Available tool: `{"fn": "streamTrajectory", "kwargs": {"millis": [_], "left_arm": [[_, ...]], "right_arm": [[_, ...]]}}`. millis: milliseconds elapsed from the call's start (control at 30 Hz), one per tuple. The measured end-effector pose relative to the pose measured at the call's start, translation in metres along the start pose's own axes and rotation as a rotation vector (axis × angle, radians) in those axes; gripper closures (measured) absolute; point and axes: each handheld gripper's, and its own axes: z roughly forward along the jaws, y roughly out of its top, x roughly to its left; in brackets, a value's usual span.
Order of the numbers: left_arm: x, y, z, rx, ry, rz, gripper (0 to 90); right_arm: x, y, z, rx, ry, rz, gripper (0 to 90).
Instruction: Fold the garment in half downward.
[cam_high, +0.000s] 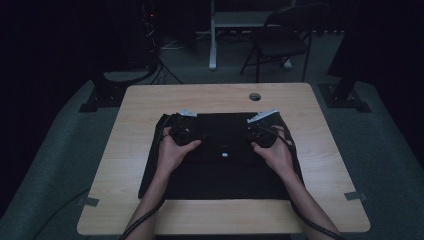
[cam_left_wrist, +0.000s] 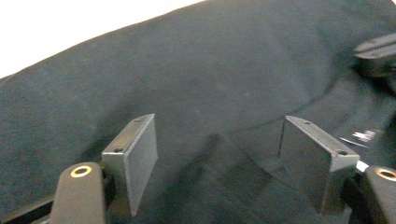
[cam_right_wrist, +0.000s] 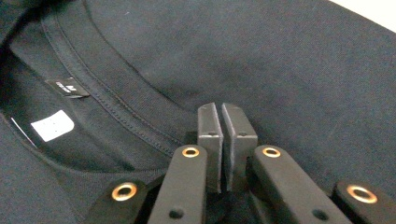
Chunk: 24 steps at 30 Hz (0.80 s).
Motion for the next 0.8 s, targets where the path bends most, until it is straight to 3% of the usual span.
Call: {"fn": "streamTrajectory", "kwargs": {"millis": [233,333,433,467,567,600,700,800], "left_arm": [[0.005,0.002,0.009,0.031,0.035,-0.041,35.9],[0.002,0.003,0.012,0.054,0.042,-0.03,40.2],[-0.001,0.003,0.012,0.063,0.037,-0.023,48.2],[-0.005,0.003,0.011,0.068,0.024,-0.014,56.7],[-0.009,0.004,0.009,0.08,0.016,0.007,68.3],[-0.01,0.004,0.008,0.087,0.009,0.011,68.3],[-0.011,0.003,0.009,0.118,0.006,0.023,84.9],[-0.009,0.002,0.008,0.116,-0.018,0.028,87.4]], "right_arm": [[0.001,0.0,0.002,0.002,0.003,0.001,86.6],[0.001,0.0,0.002,0.004,0.005,-0.001,86.4],[0.002,0.0,0.002,0.003,0.005,-0.001,86.2],[0.002,-0.001,0.002,-0.004,0.005,0.003,86.1],[0.001,-0.001,-0.001,-0.008,0.003,0.002,86.0],[0.001,-0.001,-0.001,-0.008,0.003,0.002,86.0],[0.001,-0.002,-0.002,-0.013,0.005,0.004,85.9],[0.001,-0.002,-0.003,-0.016,0.004,0.005,86.1]]}}
